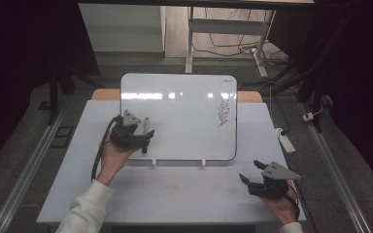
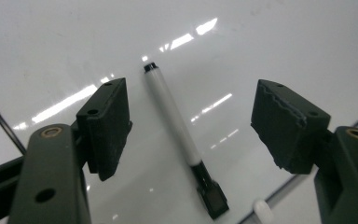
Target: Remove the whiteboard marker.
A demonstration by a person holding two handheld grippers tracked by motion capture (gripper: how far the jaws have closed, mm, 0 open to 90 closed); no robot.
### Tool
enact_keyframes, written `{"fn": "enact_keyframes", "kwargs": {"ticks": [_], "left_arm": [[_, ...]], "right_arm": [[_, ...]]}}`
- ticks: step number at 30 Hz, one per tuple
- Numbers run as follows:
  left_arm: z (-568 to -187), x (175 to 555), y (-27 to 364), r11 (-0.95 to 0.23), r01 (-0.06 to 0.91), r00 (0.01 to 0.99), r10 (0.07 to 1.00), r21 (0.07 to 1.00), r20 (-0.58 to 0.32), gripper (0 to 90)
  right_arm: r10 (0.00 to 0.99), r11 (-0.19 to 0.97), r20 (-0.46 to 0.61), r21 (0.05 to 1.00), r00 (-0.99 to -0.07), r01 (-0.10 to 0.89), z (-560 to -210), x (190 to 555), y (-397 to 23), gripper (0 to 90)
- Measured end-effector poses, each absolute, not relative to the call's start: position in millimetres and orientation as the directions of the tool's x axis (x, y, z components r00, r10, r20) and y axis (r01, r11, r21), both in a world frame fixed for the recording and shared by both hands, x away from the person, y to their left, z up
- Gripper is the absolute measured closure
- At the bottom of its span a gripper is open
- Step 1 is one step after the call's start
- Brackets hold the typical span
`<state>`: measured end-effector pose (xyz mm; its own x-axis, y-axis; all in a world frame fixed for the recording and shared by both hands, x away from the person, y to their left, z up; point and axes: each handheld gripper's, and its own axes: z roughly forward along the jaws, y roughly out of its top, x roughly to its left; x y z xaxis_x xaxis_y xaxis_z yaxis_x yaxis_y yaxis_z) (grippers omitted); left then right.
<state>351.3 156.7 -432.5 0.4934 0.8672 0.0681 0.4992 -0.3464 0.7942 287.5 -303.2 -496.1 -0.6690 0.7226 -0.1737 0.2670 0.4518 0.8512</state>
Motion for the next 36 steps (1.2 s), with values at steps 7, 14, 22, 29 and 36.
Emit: {"fn": "enact_keyframes", "kwargs": {"ticks": [7, 14, 22, 29, 36], "left_arm": [[-440.3, 368.2, 153.9, -0.303, 0.525, 0.442, 0.896, 0.795, 0.049, 38.6], [-447.4, 374.3, 145.9, -0.332, 0.526, 0.405, 0.907, 0.783, 0.113, 51.8], [-450.7, 374.3, 139.3, -0.370, 0.511, 0.398, 0.902, 0.776, 0.168, 70.7], [-451.1, 373.4, 134.9, -0.374, 0.499, 0.425, 0.892, 0.782, 0.156, 79.9], [-450.3, 372.7, 136.1, -0.375, 0.498, 0.437, 0.887, 0.782, 0.146, 81.4]], "right_arm": [[0.718, 0.461, -0.177, 0.846, -0.673, 0.269, -497.7, 287.7, -300.2, 26.5], [0.715, 0.474, -0.186, 0.837, -0.674, 0.273, -499.4, 287.9, -297.7, 26.6], [0.716, 0.481, -0.194, 0.833, -0.670, 0.273, -500.1, 288.0, -297.4, 26.7], [0.718, 0.483, -0.200, 0.833, -0.667, 0.269, -499.8, 287.6, -296.7, 27.0], [0.717, 0.486, -0.204, 0.832, -0.666, 0.268, -500.1, 287.6, -295.7, 27.2]]}}
